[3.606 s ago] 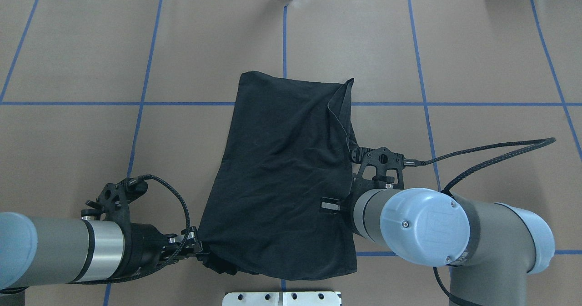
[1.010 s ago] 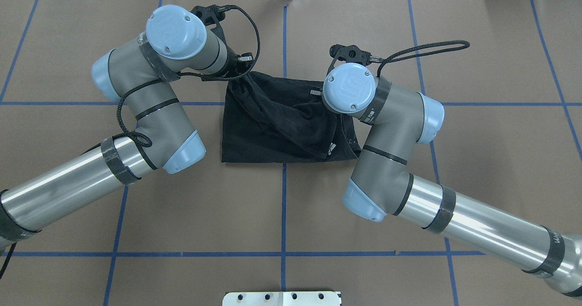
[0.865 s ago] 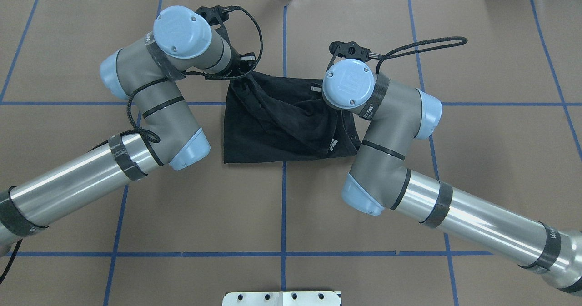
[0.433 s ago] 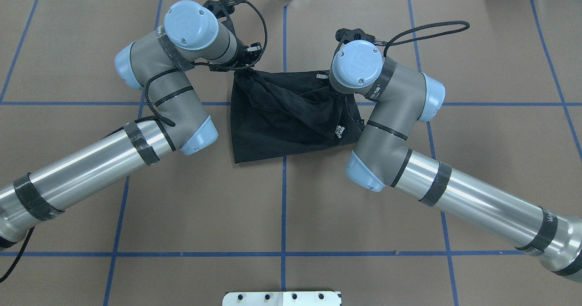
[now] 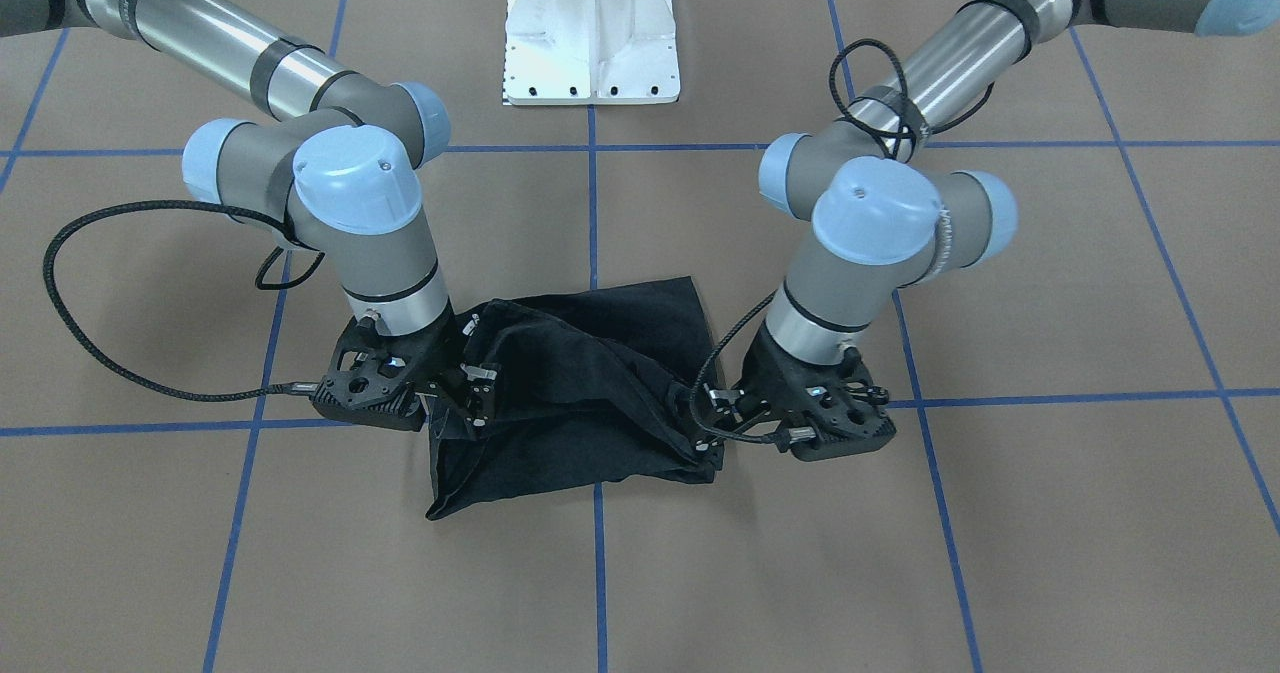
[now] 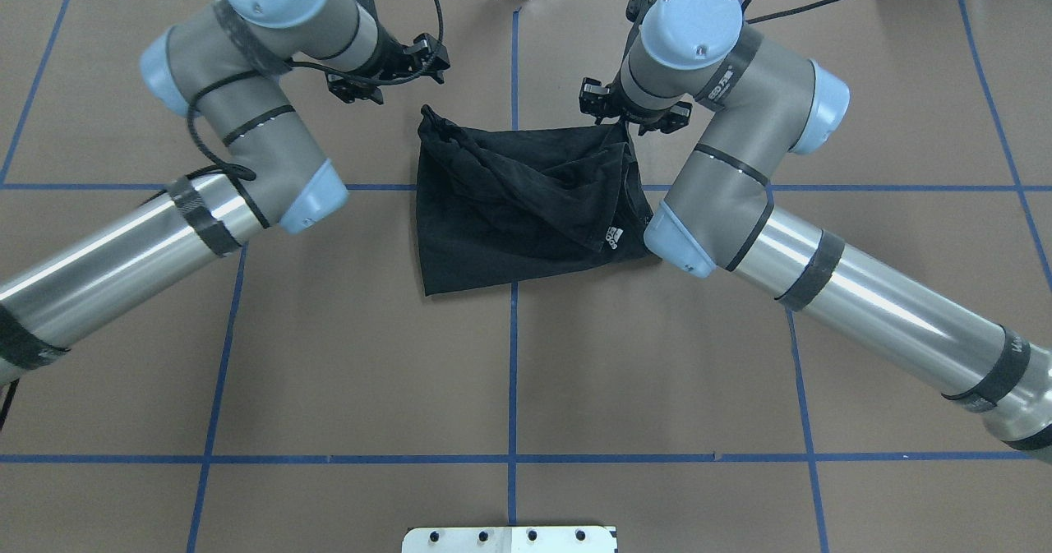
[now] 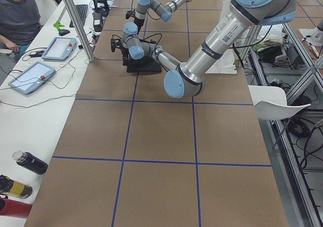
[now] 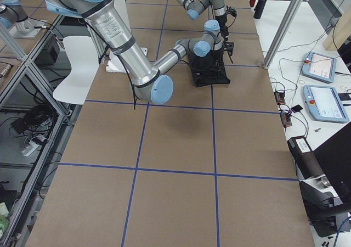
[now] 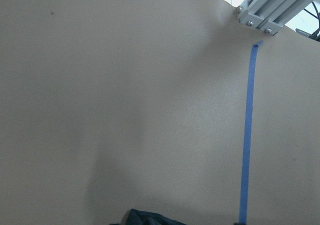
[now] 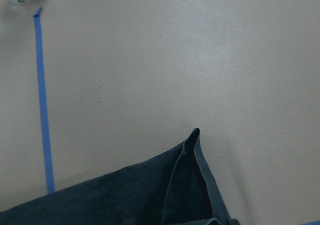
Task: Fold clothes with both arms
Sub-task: 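Move the right gripper onto the folded shirt while the left arm withdraws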
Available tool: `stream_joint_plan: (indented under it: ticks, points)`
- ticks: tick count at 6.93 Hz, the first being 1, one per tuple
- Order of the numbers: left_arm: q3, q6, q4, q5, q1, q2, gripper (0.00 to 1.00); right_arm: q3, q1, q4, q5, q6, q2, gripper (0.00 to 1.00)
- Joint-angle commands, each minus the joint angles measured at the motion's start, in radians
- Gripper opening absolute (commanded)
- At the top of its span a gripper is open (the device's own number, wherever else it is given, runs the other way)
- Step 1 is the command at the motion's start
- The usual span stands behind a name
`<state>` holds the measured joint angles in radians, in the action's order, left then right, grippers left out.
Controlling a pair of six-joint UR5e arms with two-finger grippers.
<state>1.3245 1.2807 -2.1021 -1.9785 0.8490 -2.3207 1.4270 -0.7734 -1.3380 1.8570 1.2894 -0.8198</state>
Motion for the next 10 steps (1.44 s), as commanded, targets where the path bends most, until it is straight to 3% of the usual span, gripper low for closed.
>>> stream_joint_plan:
  ticks: [1,2,3,4,5,8,10]
  points:
    - [0.244,-0.179,0.002,-0.069,0.038,0.223,1.00,0.096,-0.004,-0.012,0.059,-0.005,-0.001,1.00]
    - [0.249,-0.182,0.001,-0.071,0.038,0.237,1.00,0.177,0.063,-0.092,0.004,-0.005,0.002,1.00]
    - [0.249,-0.182,0.001,-0.072,0.038,0.239,1.00,0.237,0.174,-0.195,-0.134,-0.007,0.014,0.99]
    - [0.249,-0.182,-0.001,-0.072,0.038,0.241,1.00,0.254,0.263,-0.239,-0.213,0.008,0.013,0.44]
    - [0.249,-0.182,-0.006,-0.072,0.038,0.251,1.00,0.253,0.316,-0.247,-0.255,0.062,0.014,0.03]
    - [0.252,-0.181,-0.006,-0.074,0.038,0.251,1.00,0.179,0.367,-0.236,-0.292,0.125,0.027,0.00]
    - [0.266,-0.181,-0.004,-0.074,0.038,0.251,1.00,0.046,0.333,-0.163,-0.327,0.122,0.091,0.00]
